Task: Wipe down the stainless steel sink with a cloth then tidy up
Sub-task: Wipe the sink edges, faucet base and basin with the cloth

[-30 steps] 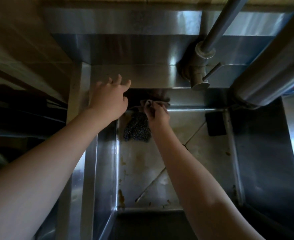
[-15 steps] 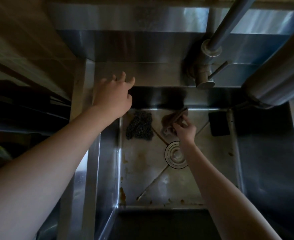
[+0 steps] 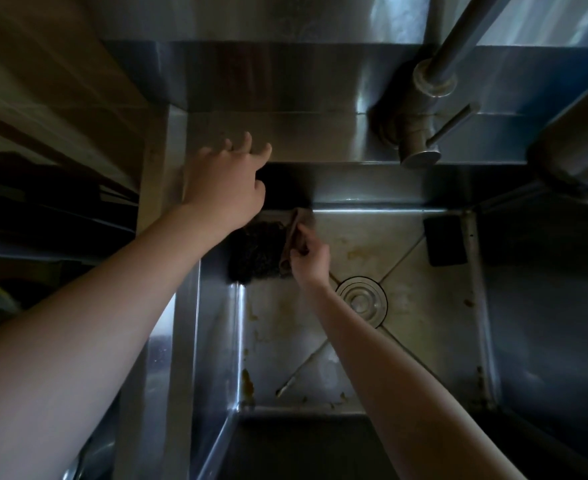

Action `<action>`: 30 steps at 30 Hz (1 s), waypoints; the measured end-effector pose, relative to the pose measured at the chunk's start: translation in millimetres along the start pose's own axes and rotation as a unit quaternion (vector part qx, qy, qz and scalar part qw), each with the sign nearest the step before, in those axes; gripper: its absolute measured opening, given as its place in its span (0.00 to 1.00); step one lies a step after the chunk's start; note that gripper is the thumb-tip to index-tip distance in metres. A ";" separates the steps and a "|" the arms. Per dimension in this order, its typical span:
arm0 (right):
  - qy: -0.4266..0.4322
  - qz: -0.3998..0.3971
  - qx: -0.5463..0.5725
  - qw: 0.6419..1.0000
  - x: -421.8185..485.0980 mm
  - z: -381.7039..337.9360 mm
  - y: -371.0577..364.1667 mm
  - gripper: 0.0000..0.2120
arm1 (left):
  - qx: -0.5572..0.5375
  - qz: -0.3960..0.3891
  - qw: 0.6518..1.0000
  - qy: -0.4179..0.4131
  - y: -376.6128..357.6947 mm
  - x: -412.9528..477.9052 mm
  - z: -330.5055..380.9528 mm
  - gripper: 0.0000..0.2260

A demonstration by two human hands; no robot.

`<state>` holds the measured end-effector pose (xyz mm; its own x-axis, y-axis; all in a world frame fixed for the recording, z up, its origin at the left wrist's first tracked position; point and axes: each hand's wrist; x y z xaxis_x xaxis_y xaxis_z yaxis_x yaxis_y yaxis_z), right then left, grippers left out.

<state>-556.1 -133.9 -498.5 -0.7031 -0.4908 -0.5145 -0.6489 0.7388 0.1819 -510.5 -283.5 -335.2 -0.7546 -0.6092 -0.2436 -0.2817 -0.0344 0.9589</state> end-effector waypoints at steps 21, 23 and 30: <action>0.134 -0.136 -0.388 0.902 16.4 21.2 68.1 0.29 | -0.015 -0.008 1.000 -0.001 2.4 -0.9 0.7 0.25; 0.136 -0.157 -0.478 0.853 18.5 27.5 62.0 0.30 | -0.014 -0.005 1.000 -0.001 1.3 -1.2 0.5 0.25; 0.154 -0.140 -0.505 0.837 38.3 29.9 69.2 0.28 | -0.013 0.005 1.000 -0.004 -3.0 0.2 -1.5 0.26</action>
<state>-619.2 -87.8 -530.7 -0.4232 -0.7904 -0.4429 -0.6059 -0.1166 0.7870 -508.9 -284.7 -337.9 -0.7629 -0.6026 -0.2343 -0.2577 -0.0490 0.9650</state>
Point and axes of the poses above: each hand's wrist, its own x-axis towards the middle knuckle, its own y-axis out of the back of the hand, z = x × y, and after that the axes turned 11 degrees about x, right-handed
